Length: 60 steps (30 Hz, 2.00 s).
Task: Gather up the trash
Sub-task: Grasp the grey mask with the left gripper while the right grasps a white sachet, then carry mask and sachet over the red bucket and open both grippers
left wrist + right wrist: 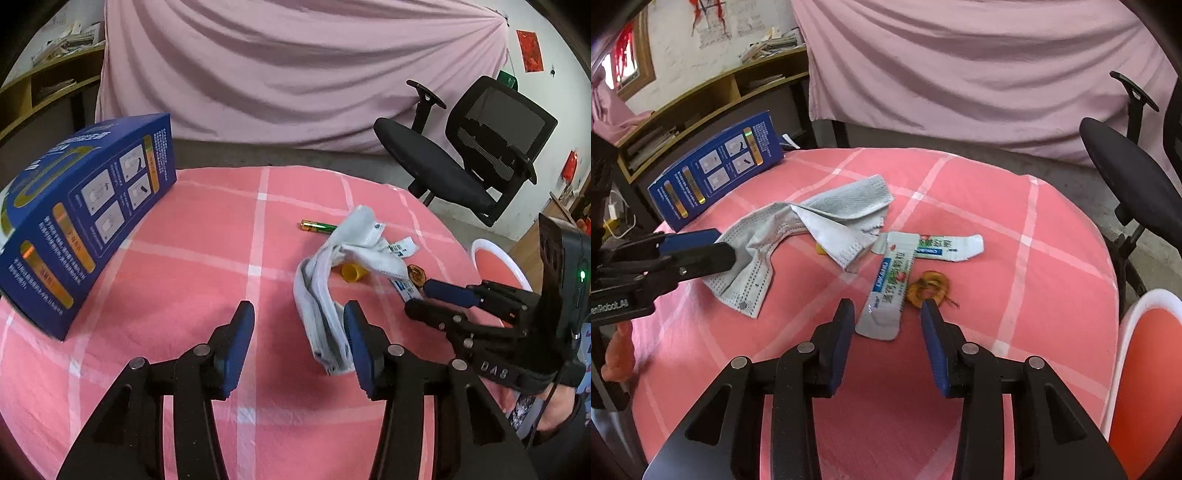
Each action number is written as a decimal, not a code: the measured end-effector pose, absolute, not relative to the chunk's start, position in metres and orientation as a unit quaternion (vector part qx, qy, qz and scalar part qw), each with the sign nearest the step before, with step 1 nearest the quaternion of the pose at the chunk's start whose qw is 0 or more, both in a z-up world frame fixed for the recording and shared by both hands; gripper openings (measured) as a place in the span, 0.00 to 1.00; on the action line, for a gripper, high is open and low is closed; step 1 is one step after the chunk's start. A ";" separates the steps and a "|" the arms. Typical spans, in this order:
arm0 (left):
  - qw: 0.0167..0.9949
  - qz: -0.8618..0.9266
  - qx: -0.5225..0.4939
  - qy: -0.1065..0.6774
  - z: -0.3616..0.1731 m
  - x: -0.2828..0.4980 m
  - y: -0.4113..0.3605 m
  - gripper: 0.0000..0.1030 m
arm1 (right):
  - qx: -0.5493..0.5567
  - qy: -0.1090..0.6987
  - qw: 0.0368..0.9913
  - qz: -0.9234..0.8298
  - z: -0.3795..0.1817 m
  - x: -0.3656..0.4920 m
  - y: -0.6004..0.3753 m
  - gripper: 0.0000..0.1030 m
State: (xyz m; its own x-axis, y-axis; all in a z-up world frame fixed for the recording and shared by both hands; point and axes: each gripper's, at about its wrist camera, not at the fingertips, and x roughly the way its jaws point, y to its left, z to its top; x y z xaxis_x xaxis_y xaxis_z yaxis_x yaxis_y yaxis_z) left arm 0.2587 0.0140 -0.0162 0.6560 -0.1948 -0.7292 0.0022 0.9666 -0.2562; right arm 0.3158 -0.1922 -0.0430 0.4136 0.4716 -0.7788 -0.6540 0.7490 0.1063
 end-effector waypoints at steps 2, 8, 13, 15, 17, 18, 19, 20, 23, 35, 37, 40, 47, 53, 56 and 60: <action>0.901 -0.055 -0.117 0.414 -0.018 0.263 0.013 0.43 | -0.113 0.427 0.830 0.340 -0.045 0.317 -0.188 0.35; 0.887 -0.059 -0.143 0.435 -0.029 0.271 0.014 0.19 | -0.111 0.437 0.827 0.336 -0.049 0.324 -0.186 0.31; 0.891 -0.063 -0.135 0.429 -0.024 0.266 0.013 0.09 | -0.119 0.434 0.830 0.330 -0.049 0.322 -0.185 0.20; 0.893 -0.063 -0.134 0.425 -0.022 0.262 0.012 0.06 | -0.122 0.431 0.831 0.330 -0.048 0.320 -0.185 0.20; 0.895 -0.062 -0.134 0.421 -0.020 0.258 0.013 0.06 | -0.124 0.427 0.833 0.330 -0.046 0.318 -0.187 0.19; 0.897 -0.060 -0.135 0.417 -0.018 0.255 0.014 0.05 | -0.124 0.424 0.834 0.330 -0.045 0.317 -0.187 0.19; 0.898 -0.057 -0.135 0.414 -0.017 0.252 0.015 0.05 | -0.125 0.420 0.836 0.330 -0.044 0.315 -0.188 0.19; 0.900 -0.056 -0.135 0.411 -0.016 0.250 0.014 0.05 | -0.125 0.416 0.838 0.330 -0.042 0.313 -0.190 0.19; 0.906 -0.049 -0.136 0.397 -0.009 0.243 0.012 0.04 | -0.125 0.387 0.851 0.331 -0.033 0.300 -0.196 0.19; 0.942 -0.056 -0.151 0.294 0.034 0.217 -0.013 0.04 | -0.058 0.198 0.929 0.307 0.019 0.252 -0.244 0.19; 0.950 -0.061 -0.143 0.271 0.045 0.214 -0.022 0.04 | -0.045 0.157 0.941 0.297 0.029 0.245 -0.253 0.19; 0.960 -0.074 -0.125 0.239 0.062 0.211 -0.041 0.04 | -0.025 0.103 0.955 0.277 0.042 0.234 -0.271 0.20; 0.972 -0.109 -0.082 0.189 0.090 0.215 -0.085 0.04 | 0.010 0.039 0.976 0.213 0.057 0.227 -0.307 0.20; 0.972 -0.147 -0.056 0.175 0.096 0.225 -0.128 0.04 | 0.034 0.036 0.985 0.163 0.058 0.233 -0.345 0.20; 0.968 -0.169 -0.044 0.179 0.095 0.235 -0.156 0.04 | 0.041 0.040 0.988 0.146 0.055 0.230 -0.363 0.20; 0.962 -0.193 -0.034 0.190 0.090 0.246 -0.187 0.05 | 0.053 0.052 0.990 0.119 0.051 0.233 -0.386 0.20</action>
